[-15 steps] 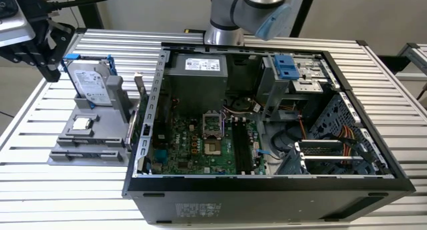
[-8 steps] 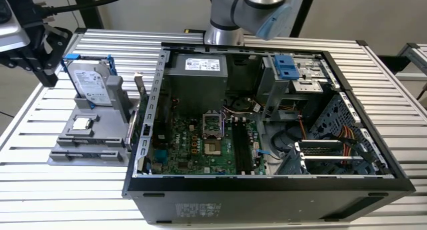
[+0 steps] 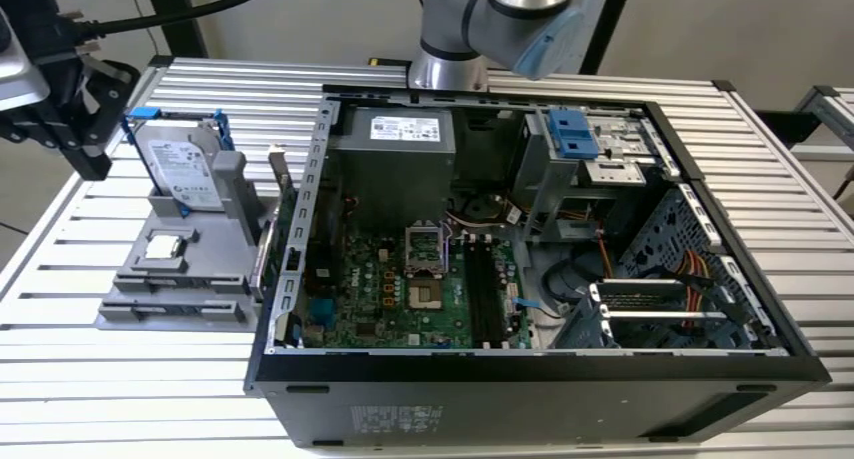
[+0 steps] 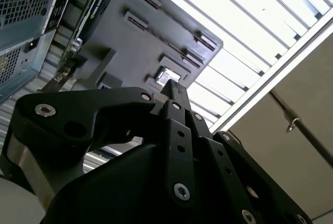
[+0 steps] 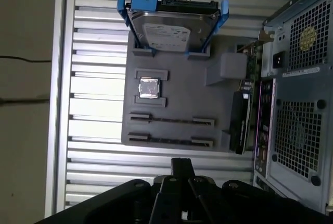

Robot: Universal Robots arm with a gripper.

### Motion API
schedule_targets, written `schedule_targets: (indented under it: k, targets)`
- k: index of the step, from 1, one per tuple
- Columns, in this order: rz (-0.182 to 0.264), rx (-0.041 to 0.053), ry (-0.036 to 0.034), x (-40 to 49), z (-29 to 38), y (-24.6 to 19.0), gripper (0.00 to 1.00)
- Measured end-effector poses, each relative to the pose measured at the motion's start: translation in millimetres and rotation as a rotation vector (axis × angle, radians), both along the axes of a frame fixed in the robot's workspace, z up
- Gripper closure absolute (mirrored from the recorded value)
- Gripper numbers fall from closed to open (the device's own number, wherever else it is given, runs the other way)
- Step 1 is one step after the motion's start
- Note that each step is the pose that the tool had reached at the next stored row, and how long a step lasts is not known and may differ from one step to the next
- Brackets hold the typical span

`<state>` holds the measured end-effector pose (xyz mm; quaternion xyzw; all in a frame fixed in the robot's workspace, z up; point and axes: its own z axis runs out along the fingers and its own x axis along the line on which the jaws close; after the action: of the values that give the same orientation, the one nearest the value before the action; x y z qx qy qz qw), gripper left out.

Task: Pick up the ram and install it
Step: 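Pick up the ram and move it above insertion slot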

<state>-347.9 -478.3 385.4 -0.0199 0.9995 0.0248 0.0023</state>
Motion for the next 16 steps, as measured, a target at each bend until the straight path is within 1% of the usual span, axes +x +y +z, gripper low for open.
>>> schedule_targets:
  k: [2, 6, 16]
  targets:
    - [0.0, 0.0, 0.0, -0.1, 0.0, -1.3, 1.0]
    - [0.0, -0.0001, 0.0001, -0.2, -0.1, -2.0, 1.0]
    - [-0.001, 0.0, 0.0, -0.7, -0.2, -2.0, 1.0]
